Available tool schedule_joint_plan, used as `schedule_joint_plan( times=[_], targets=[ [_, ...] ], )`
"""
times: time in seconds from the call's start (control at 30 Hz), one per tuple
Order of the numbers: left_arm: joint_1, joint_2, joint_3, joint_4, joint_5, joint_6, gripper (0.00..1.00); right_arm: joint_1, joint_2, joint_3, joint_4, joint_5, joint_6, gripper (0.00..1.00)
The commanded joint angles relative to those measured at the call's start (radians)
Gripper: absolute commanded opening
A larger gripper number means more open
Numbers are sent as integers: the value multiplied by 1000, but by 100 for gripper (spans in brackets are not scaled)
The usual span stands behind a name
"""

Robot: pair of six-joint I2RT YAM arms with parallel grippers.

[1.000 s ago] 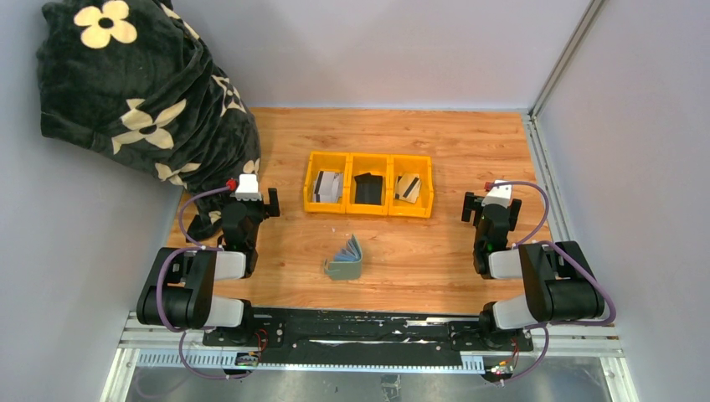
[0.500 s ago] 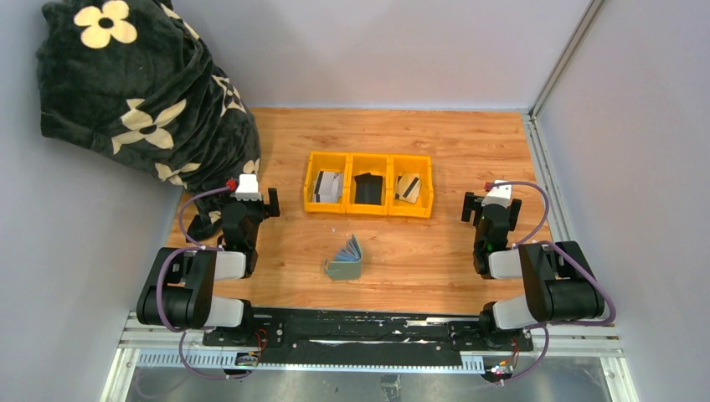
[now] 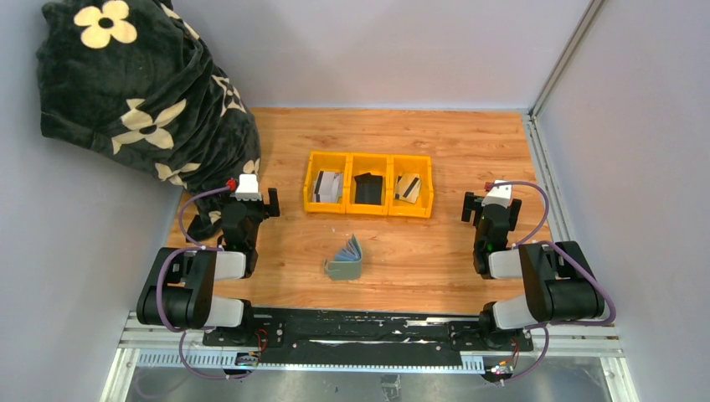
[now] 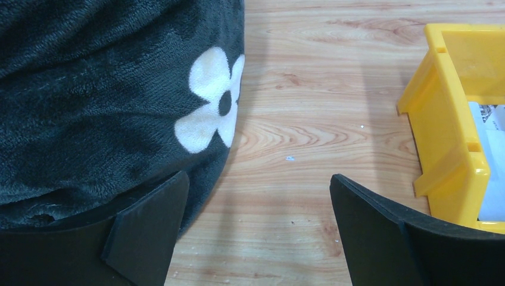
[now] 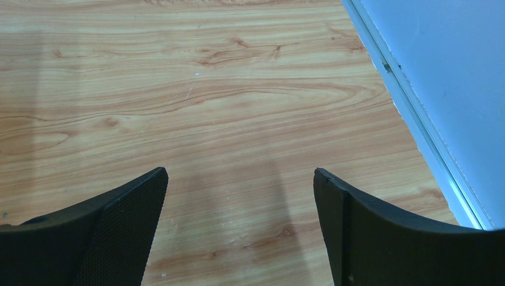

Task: Take the credit cards out of the card holder
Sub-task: Reset both arms

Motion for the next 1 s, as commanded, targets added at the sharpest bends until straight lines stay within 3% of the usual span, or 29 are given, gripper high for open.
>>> schedule_joint_plan(
  times=[0.0,0.97],
  targets=[
    [-5,6,-2,12,-16,7,100,-12,-6,-5,21,-1,-12,96],
    [-5,7,-2,11,-16,7,100,-12,-6,-6,21,-1,-12,96]
  ],
)
